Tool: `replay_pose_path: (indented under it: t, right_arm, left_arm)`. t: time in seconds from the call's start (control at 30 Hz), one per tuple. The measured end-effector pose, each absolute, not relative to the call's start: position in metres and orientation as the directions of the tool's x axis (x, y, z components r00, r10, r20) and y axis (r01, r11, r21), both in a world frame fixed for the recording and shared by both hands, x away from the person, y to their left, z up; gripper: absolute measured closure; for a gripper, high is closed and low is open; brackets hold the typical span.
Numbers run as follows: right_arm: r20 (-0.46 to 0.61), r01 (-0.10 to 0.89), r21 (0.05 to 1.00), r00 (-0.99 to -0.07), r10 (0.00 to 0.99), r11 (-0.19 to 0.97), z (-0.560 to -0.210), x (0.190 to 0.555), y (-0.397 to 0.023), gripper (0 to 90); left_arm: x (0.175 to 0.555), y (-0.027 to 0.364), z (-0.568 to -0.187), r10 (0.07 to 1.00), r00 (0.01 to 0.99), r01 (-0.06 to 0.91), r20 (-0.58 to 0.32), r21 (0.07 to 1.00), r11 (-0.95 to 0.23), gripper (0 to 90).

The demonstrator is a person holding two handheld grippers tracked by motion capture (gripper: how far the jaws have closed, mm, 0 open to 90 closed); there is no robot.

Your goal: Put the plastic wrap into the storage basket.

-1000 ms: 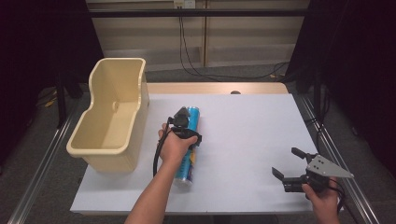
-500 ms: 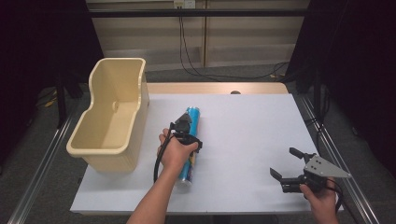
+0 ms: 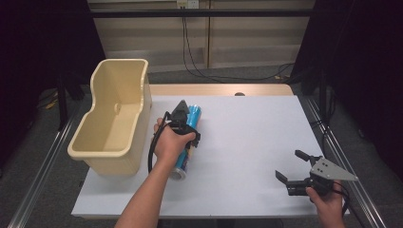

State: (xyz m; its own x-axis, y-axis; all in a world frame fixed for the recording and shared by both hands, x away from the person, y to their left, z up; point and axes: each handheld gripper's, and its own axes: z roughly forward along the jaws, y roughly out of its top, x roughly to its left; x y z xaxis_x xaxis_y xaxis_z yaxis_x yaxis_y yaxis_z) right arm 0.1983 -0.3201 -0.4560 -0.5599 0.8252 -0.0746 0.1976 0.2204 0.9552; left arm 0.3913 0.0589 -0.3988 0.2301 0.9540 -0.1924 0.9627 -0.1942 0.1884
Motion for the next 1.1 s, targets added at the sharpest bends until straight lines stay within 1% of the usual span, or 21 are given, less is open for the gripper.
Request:
replay_pose_path:
  t: [0.27, 0.97, 1.1]
  right_arm:
    - [-0.073, 0.197, 0.956, -0.563, 0.823, 0.22, -0.457, 0.199, -0.319, 0.3]
    - [-0.072, 0.196, 0.957, -0.56, 0.825, 0.216, -0.456, 0.198, -0.319, 0.3]
    - [-0.069, 0.198, 0.956, -0.56, 0.825, 0.214, -0.456, 0.198, -0.318, 0.3]
  left_arm:
    - [0.395, 0.067, -0.379, 0.956, 0.222, 0.961, -0.19, 0.21, -0.181, 32.1]
    - [0.398, 0.082, -0.317, 0.969, 0.22, 0.948, -0.111, 0.26, -0.186, 32.1]
    - [0.398, 0.084, -0.309, 0.971, 0.215, 0.945, -0.109, 0.272, -0.179, 32.1]
